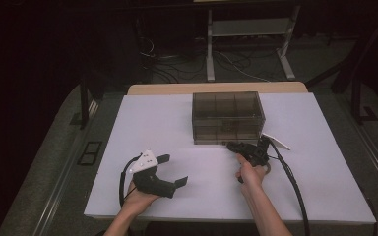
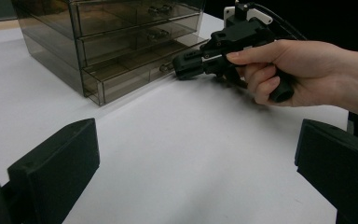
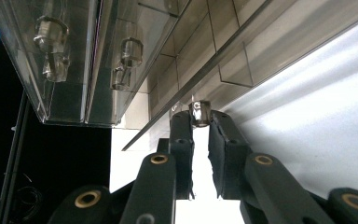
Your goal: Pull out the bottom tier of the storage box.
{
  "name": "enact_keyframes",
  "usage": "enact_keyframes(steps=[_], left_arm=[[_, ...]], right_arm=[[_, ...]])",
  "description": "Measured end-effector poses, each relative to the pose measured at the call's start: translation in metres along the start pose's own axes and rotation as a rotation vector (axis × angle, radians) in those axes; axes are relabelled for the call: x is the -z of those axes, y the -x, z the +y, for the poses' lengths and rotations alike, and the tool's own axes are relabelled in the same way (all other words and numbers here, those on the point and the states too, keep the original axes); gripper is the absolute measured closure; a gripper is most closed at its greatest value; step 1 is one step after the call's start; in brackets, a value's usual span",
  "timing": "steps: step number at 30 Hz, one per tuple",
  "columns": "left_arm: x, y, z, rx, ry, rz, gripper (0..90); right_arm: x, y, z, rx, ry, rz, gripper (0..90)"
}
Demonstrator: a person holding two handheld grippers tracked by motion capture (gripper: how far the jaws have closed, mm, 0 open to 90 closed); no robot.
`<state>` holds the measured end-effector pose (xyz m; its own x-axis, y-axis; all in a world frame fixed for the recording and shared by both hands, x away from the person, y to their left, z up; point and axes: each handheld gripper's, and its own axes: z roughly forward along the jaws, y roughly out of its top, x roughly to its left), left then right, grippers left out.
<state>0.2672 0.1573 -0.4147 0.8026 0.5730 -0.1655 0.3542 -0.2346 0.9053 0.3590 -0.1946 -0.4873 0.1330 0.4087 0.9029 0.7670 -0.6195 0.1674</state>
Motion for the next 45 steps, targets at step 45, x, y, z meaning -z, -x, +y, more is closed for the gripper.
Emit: enact_keyframes(steps=[45], left_arm=[[0.000,-0.001,0.000,-0.001,-0.005,0.005,0.0]], right_arm=[[0.026,-0.054,0.005,0.413,-0.109,-0.120,49.1]])
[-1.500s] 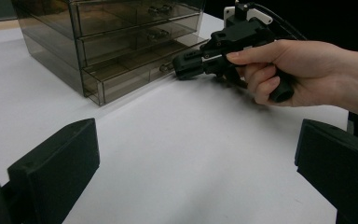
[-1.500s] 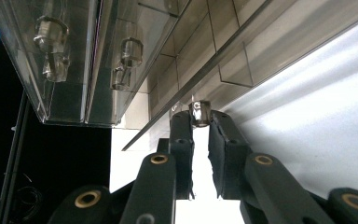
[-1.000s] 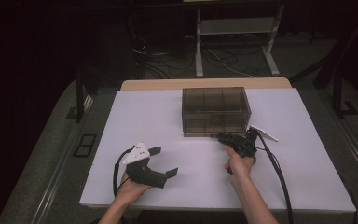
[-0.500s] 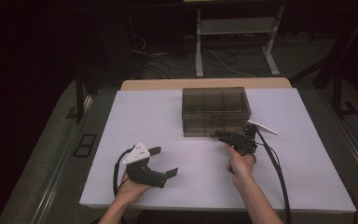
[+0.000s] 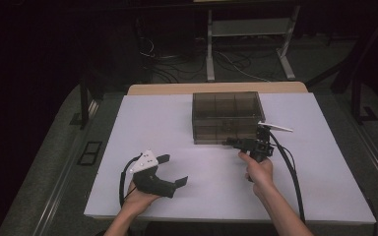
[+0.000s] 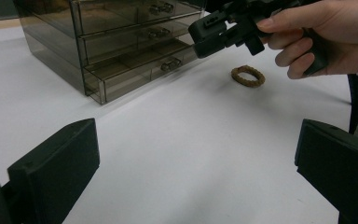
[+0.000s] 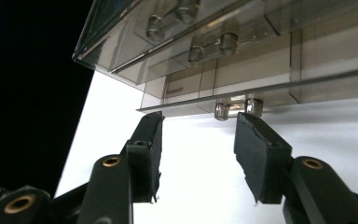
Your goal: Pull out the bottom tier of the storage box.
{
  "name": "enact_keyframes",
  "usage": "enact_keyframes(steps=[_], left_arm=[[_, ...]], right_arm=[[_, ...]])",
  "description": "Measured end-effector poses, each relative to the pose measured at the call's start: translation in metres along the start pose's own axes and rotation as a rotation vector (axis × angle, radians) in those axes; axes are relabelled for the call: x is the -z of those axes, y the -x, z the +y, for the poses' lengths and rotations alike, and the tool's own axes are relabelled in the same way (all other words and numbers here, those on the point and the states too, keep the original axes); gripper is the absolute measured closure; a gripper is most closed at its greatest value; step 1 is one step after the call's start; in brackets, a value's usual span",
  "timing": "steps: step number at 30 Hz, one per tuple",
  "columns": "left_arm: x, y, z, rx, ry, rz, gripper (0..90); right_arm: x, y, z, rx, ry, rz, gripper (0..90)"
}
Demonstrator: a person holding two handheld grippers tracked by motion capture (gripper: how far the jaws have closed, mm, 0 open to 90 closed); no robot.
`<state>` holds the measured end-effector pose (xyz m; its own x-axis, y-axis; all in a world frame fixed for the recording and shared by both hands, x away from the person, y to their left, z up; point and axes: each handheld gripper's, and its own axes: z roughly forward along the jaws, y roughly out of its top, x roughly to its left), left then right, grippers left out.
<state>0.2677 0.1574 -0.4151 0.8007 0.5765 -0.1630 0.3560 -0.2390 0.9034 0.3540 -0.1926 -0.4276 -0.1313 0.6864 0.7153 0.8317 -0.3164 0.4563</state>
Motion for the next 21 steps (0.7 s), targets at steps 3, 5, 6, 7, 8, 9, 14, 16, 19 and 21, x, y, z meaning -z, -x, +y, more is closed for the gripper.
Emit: enact_keyframes(steps=[3,5,6,7,8,9,14,16,19,21], left_arm=[[0.000,0.000,0.000,-0.001,-0.001,0.000,0.0],[0.000,0.000,0.000,-0.003,-0.001,0.000,0.0],[0.000,0.000,0.000,-0.002,-0.001,0.000,0.0],[0.000,0.000,0.000,-0.004,-0.001,-0.001,0.0],[0.000,0.000,0.000,-0.001,-0.001,0.000,0.0],[0.000,0.000,0.000,-0.002,0.000,0.000,0.0],[0.000,0.000,0.000,0.002,0.001,0.001,0.0],[0.000,0.000,0.000,0.001,0.001,0.001,0.0],[0.000,0.000,0.000,0.001,0.000,0.000,0.0],[0.000,0.001,0.000,0.002,0.000,-0.001,0.0]], right_arm=[[0.001,-0.004,0.004,0.065,-0.031,-0.022,42.8],[0.002,-0.005,0.006,0.096,-0.038,-0.023,40.6],[0.002,-0.005,0.006,0.107,-0.041,-0.021,40.0],[0.003,-0.005,0.007,0.123,-0.045,-0.024,39.7],[0.003,-0.005,0.008,0.134,-0.052,-0.029,39.2],[0.003,-0.005,0.008,0.150,-0.062,-0.032,38.9],[0.006,-0.004,0.013,0.211,-0.100,-0.053,35.5],[0.008,-0.005,0.016,0.244,-0.116,-0.061,35.0],[0.010,-0.009,0.020,0.298,-0.139,-0.067,35.0],[0.011,-0.012,0.023,0.338,-0.162,-0.068,35.1]])
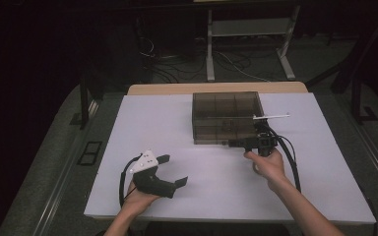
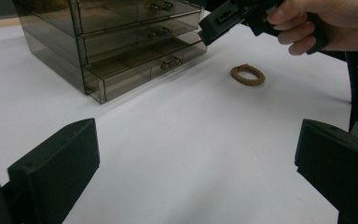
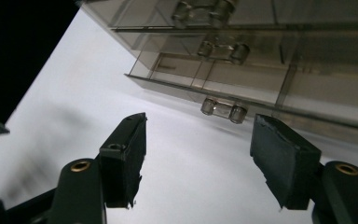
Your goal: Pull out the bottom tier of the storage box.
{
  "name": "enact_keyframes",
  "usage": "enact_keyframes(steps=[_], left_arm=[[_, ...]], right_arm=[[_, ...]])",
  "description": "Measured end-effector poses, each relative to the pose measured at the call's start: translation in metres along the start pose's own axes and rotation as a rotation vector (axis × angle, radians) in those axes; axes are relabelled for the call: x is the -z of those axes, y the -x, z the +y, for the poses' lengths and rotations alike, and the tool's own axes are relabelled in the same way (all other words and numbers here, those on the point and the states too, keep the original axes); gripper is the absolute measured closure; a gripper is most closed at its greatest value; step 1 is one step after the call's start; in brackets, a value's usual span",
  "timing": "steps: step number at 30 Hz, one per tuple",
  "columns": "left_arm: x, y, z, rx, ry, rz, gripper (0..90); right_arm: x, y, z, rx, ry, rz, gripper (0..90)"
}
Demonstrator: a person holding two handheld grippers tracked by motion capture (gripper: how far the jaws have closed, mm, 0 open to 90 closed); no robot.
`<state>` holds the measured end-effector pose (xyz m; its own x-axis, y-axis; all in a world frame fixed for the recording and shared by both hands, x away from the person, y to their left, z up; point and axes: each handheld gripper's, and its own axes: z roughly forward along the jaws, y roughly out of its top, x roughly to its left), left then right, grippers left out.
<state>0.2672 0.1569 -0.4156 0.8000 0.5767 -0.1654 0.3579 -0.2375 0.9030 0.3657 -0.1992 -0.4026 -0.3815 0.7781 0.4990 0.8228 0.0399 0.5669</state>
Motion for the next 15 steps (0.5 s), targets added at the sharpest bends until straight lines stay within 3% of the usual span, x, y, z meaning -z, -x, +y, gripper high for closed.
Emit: enact_keyframes(steps=[10,15], left_arm=[[-0.001,0.000,0.000,-0.002,-0.004,-0.001,0.0],[-0.001,0.000,0.000,-0.002,-0.004,-0.001,0.0]], right_arm=[[0.001,-0.012,0.014,0.225,-0.118,-0.015,33.1],[0.001,-0.016,0.020,0.288,-0.154,0.008,33.0]])
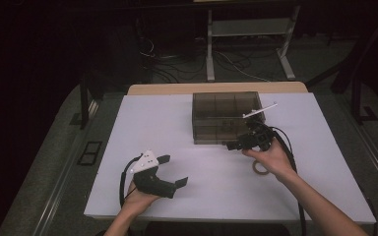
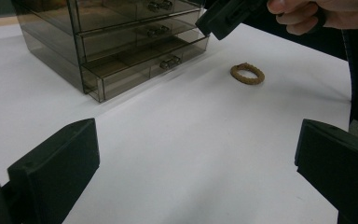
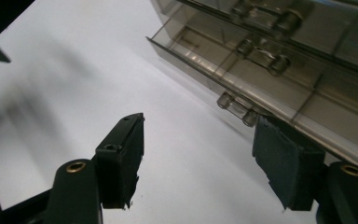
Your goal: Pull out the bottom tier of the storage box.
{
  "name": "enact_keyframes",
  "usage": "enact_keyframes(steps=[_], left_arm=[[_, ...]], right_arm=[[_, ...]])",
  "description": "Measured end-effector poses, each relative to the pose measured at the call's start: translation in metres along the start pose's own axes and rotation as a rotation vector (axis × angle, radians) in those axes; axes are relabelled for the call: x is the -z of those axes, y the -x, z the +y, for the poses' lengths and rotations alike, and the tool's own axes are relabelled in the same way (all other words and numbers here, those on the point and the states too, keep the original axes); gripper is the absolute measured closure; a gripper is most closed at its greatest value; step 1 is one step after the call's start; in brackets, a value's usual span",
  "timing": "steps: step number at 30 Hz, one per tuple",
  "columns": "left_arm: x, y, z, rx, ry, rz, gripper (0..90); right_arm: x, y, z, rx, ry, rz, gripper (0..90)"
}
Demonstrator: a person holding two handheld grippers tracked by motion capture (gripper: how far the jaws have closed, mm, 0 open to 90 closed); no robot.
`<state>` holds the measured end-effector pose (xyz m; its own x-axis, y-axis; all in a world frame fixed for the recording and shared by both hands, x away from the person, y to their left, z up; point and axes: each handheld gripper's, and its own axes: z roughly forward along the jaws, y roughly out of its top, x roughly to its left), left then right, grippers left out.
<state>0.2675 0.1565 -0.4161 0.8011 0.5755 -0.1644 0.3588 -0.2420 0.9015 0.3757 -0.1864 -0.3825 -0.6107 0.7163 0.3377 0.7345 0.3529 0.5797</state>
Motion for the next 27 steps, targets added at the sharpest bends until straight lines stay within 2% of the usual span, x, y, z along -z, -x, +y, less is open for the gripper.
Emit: enact_keyframes(steps=[3,5,8,11,14,22,27], left_arm=[[0.000,0.000,0.000,-0.001,0.000,0.000,0.0],[0.000,0.000,0.000,-0.001,0.000,-0.001,0.0],[0.000,0.000,0.000,0.000,0.000,-0.002,0.0],[-0.001,0.000,0.000,-0.003,-0.002,-0.003,0.0],[0.000,0.000,0.000,-0.005,-0.004,-0.004,0.0],[-0.001,0.000,0.000,-0.006,-0.005,-0.003,0.0],[-0.001,0.000,0.000,-0.010,-0.008,-0.004,0.0]], right_arm=[[0.000,-0.001,0.004,0.058,-0.025,0.010,33.0],[-0.001,-0.001,0.007,0.114,-0.042,0.048,32.0],[-0.002,-0.002,0.011,0.175,-0.069,0.074,31.1],[-0.003,0.000,0.015,0.210,-0.079,0.120,31.1],[-0.004,0.001,0.017,0.250,-0.098,0.135,31.1],[-0.009,0.004,0.018,0.353,-0.113,0.158,31.0],[-0.014,0.008,0.017,0.408,-0.114,0.132,31.1]])
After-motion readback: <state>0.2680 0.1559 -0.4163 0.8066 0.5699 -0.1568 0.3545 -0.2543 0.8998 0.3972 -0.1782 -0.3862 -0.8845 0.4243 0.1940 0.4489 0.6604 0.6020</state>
